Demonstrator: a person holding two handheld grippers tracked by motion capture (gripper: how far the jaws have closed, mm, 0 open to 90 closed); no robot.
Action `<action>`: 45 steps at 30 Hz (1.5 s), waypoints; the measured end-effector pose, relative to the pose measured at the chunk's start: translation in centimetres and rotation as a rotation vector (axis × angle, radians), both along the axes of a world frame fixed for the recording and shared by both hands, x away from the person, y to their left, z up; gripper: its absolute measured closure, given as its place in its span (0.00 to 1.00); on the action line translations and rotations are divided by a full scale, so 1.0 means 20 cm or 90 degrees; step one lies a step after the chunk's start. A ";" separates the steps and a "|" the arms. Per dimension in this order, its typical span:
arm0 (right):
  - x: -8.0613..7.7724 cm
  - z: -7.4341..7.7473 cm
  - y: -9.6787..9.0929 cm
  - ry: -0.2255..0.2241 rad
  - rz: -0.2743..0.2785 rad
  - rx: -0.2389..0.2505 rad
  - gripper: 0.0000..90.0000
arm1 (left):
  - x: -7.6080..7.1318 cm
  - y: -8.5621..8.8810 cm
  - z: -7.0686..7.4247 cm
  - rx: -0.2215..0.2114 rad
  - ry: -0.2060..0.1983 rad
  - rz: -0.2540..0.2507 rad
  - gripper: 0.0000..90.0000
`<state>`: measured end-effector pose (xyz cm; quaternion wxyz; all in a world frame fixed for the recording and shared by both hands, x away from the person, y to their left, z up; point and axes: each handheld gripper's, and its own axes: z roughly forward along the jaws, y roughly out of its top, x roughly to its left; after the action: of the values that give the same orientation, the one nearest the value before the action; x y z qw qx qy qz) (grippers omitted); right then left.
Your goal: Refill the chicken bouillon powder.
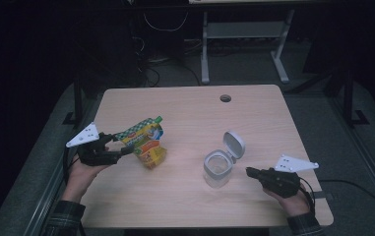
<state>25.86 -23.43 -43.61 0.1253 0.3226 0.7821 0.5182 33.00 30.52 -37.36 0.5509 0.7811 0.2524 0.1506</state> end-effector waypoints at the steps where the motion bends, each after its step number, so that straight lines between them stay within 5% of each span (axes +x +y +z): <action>1: 0.00 0.00 0.00 0.000 0.000 0.000 0.99 | 0.01 0.00 0.01 0.001 -0.002 -0.004 0.47; 24: 0.00 0.00 0.00 -0.002 0.000 -0.006 0.99 | 0.08 -0.05 0.05 -0.001 -0.001 -0.027 0.96; 36: 0.00 0.00 0.01 -0.003 0.001 -0.012 0.99 | 0.12 -0.07 0.05 -0.019 0.019 -0.027 1.00; 45: -0.01 0.00 0.01 -0.009 -0.001 -0.011 1.00 | 0.16 -0.13 0.09 -0.003 0.014 -0.066 1.00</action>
<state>25.69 -23.28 -43.52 0.1344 0.3184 0.7853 0.5136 36.15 27.84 -35.55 0.5571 0.7935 0.2178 0.1126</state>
